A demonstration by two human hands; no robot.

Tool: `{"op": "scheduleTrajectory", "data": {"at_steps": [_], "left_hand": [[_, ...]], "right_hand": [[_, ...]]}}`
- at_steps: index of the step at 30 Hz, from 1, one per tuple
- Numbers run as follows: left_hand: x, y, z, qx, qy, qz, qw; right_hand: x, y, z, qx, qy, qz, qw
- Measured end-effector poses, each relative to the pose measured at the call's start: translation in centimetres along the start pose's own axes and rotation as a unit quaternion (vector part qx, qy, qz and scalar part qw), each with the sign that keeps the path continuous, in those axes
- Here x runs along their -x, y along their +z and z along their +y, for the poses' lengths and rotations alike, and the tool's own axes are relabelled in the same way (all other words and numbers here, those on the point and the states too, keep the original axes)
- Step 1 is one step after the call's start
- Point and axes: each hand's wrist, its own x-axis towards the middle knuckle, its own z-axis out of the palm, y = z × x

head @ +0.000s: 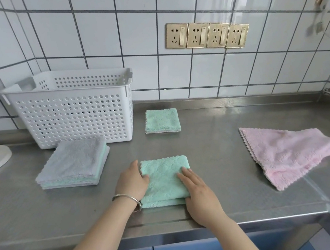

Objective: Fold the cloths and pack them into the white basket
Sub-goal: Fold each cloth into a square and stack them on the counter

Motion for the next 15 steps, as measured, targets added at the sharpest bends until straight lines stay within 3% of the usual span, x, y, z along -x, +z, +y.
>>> {"op": "scheduleTrajectory", "data": {"at_steps": [5,9,12,15], "left_hand": [[0.5,-0.2,0.1,-0.054,0.014,0.014,0.998],[1.0,-0.9,-0.6,-0.070,-0.031,0.017,0.997],[1.5,-1.1,-0.7,-0.150,-0.034,-0.025,0.988],[1.6,-0.7,-0.2,-0.179,-0.027,-0.025,0.983]], "right_hand": [[0.3,-0.4,0.0,-0.010,-0.011,-0.033,0.999],[0.2,-2.6,0.1,-0.084,0.032,-0.123,0.988],[-0.3,-3.5,-0.1,-0.217,0.133,-0.050,0.966],[-0.9,-3.0,-0.4,-0.046,0.218,0.031,0.974]]}}
